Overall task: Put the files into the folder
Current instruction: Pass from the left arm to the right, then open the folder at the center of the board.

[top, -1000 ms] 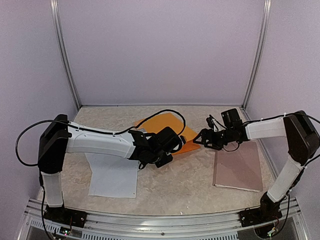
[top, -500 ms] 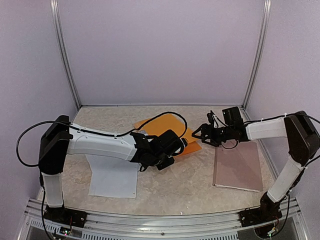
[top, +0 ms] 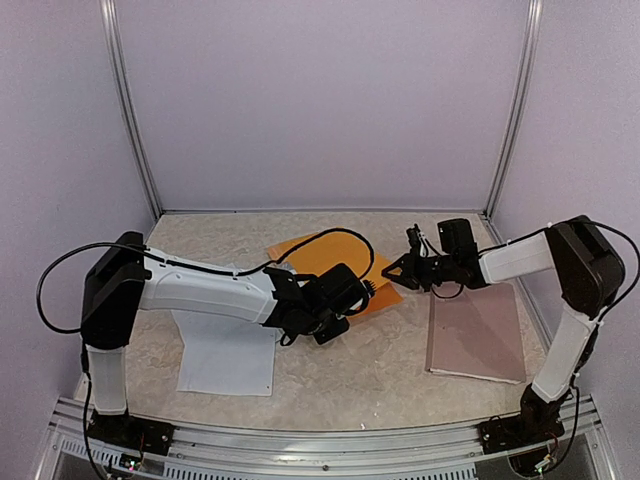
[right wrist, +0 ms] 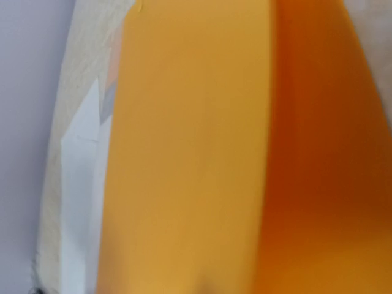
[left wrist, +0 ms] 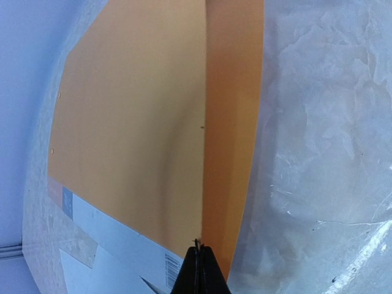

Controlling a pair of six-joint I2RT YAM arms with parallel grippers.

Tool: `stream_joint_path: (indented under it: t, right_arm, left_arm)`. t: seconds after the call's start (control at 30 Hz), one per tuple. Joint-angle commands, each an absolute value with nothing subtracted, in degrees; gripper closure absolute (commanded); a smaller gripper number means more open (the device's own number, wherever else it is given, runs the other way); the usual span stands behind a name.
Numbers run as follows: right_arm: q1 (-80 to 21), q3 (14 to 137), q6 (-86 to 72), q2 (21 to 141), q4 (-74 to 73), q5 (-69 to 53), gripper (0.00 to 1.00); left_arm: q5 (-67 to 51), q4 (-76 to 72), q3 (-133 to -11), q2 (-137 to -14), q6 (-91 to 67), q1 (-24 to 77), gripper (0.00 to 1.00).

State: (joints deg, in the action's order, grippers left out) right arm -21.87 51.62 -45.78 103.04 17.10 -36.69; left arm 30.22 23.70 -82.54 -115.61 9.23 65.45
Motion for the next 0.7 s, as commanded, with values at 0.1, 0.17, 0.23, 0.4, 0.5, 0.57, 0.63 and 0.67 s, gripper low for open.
stream_joint_path:
  t: [0.1,0.17,0.23,0.4,0.5,0.57,0.63,0.67]
  right_arm:
    - [-22.3,57.2,-38.4,94.2,3.7,-24.4,1.0]
    - [-22.5,60.1,-34.1,91.3,-3.0,-18.4,1.0]
    - [-22.9,63.4,-30.6,88.8,-9.0,-13.2,1.0]
    - [-26.7,71.7,-22.9,86.8,-20.8,-4.8,1.0]
    - [-31.6,75.8,-19.5,87.7,-24.6,0.1,1.0]
    - [-35.6,77.8,-17.7,88.8,-26.6,3.8,1.0]
    - [-39.0,79.5,-16.1,90.5,-28.1,7.2,1.0]
    - [-40.6,80.2,-15.7,91.3,-28.6,8.6,1.0]
  left_arm:
    - [26.0,26.0,-84.0,-115.9,4.9,65.9,0.91]
    - [23.5,26.8,-84.4,-114.8,3.1,65.5,0.64]
    - [21.0,26.9,-84.0,-113.4,1.1,65.3,0.51]
    - [12.7,27.4,-81.9,-106.7,-6.7,62.2,0.33]
    - [9.2,27.6,-79.1,-101.6,-12.7,58.7,0.26]
    - [7.6,28.1,-77.1,-98.1,-17.3,56.1,0.22]
    - [6.3,29.5,-75.5,-94.0,-22.2,53.0,0.2]
    - [5.9,30.3,-74.8,-92.5,-24.5,51.4,0.19]
